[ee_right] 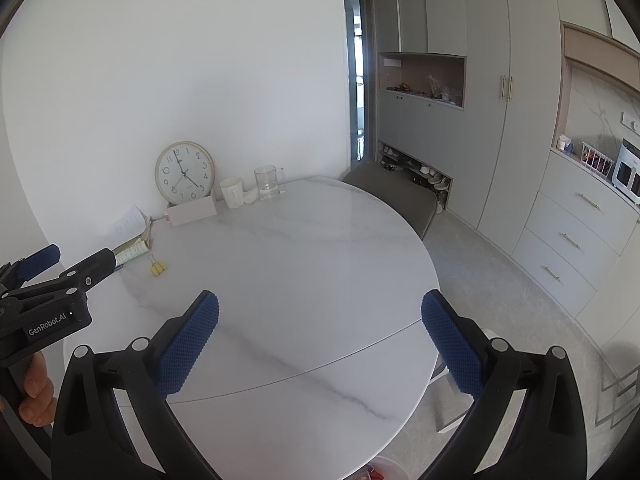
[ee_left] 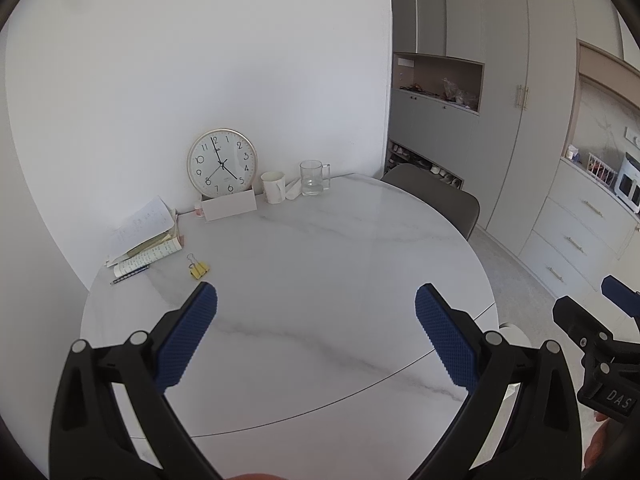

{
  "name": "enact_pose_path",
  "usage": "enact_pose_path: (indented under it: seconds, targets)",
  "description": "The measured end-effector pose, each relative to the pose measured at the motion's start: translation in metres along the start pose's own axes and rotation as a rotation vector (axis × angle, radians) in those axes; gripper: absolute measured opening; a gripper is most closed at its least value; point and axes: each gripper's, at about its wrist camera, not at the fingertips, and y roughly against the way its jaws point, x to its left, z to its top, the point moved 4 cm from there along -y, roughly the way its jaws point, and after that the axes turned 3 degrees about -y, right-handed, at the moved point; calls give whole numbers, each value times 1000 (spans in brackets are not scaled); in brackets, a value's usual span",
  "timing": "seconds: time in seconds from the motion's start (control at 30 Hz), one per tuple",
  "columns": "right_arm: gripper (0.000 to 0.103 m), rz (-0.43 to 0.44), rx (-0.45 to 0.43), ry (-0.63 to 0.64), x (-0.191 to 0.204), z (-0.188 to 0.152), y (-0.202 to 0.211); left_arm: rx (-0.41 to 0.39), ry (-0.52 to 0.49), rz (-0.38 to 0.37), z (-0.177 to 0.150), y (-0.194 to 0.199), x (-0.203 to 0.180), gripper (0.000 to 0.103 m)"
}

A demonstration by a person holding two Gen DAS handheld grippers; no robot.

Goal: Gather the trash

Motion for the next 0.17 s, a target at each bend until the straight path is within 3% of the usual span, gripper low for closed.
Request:
enact_pose_path:
  seconds: [0.17]
  targets:
    - [101,1,3,-1,0,0,-1,6,-14,-6,0,-1,-2,95]
